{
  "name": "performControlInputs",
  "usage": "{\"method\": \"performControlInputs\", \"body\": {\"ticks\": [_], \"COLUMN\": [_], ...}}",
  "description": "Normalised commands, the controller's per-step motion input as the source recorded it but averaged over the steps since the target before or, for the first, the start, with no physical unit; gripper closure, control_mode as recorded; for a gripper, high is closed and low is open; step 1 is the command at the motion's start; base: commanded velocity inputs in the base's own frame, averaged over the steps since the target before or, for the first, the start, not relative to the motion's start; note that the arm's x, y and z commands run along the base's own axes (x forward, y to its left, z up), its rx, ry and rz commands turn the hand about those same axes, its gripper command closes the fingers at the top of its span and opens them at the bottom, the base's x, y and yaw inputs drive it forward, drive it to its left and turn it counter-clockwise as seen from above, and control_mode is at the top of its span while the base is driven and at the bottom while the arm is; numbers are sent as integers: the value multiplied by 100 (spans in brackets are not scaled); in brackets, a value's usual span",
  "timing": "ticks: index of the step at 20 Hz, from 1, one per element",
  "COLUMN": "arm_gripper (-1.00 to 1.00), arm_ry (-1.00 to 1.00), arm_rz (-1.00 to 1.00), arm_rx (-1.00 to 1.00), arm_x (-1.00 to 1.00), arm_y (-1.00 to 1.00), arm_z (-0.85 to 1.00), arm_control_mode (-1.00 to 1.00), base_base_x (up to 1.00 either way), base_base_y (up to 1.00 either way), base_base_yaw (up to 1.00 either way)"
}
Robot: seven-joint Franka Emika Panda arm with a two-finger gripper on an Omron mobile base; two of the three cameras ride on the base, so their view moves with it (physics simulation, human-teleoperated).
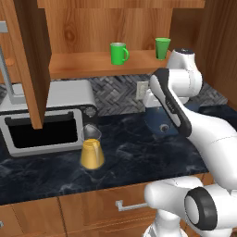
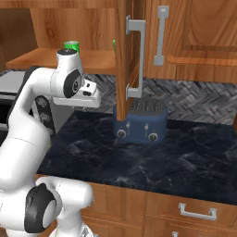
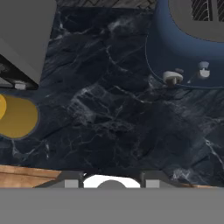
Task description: There is a tray on the dining counter. Grab the cup, mug, and pitcher and place them on the tray. The pitcher may be placed next to the tray if it cannot fit the tray.
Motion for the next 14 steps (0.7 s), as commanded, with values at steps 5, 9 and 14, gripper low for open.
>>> {"method": "performControlInputs", "body": {"ticks": [5,9,14], "arm_gripper": [-100,-100,-100], "arm_ry": [-1,-6,-11], "arm_rz": [-5,-11,-4], "arm_rx": [0,1,1], "arm_x": [-23,-53,-45], "arm_y": [0,0,-22], "arm_z": [0,4,16], "arm_control_mode": [-100,-100,-100], "base_base_x": [0,0,0], "base_base_y": [0,0,0], "base_base_yaw": [0,0,0]}}
